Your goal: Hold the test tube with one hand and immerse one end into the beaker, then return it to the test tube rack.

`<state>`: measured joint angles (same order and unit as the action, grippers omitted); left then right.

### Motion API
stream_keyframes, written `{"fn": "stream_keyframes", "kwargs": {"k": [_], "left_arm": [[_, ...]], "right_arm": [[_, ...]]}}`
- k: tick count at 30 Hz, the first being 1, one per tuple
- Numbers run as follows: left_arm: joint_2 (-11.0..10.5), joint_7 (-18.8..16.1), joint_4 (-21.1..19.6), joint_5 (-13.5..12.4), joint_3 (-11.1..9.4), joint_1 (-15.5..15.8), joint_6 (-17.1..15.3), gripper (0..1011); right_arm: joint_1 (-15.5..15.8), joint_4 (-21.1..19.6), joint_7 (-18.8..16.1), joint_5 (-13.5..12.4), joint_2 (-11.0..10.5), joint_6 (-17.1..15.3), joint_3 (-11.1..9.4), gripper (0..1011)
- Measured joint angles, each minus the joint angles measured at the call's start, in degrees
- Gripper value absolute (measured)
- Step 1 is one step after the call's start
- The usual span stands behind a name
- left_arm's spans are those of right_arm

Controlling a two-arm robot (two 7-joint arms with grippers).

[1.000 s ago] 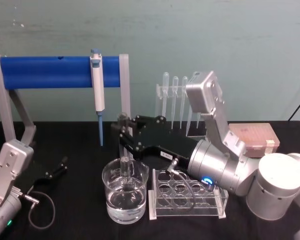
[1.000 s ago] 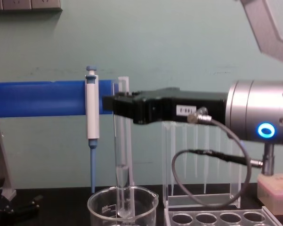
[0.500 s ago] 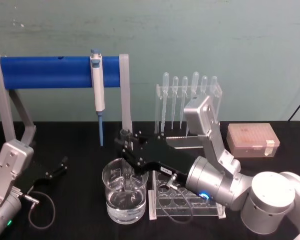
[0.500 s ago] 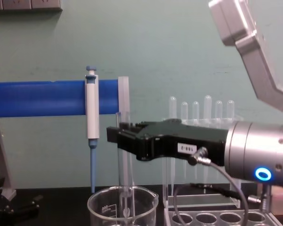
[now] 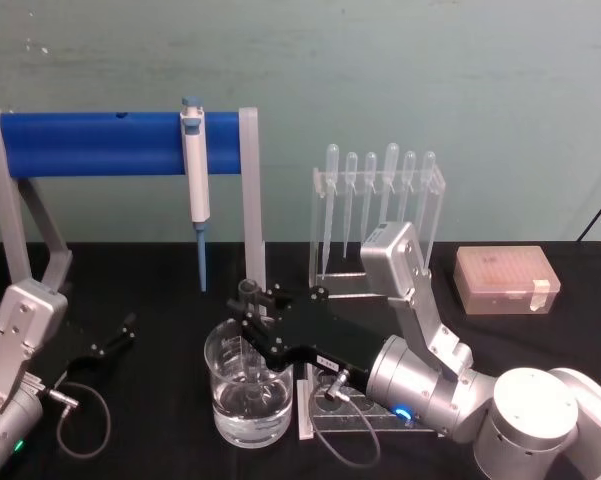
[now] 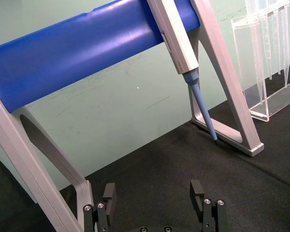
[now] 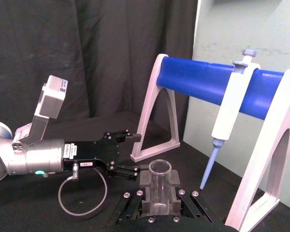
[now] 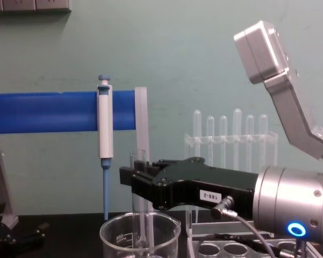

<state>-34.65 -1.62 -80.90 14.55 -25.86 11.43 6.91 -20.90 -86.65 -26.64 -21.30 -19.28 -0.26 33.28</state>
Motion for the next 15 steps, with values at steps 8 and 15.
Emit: {"fn": "stream_keyframes", "kwargs": {"k": [8, 15], "left_arm": [[0.0, 0.0, 0.0, 0.0, 0.0, 0.0, 0.0, 1000], [0.0, 0.0, 0.0, 0.0, 0.0, 0.0, 0.0, 1000]], "right_arm": [[1.1, 0.1, -0.3, 0.6, 0.6, 0.0, -0.8, 224], [1.9, 0.1, 0.0, 1.1, 0.9, 0.2, -1.6, 224]]}}
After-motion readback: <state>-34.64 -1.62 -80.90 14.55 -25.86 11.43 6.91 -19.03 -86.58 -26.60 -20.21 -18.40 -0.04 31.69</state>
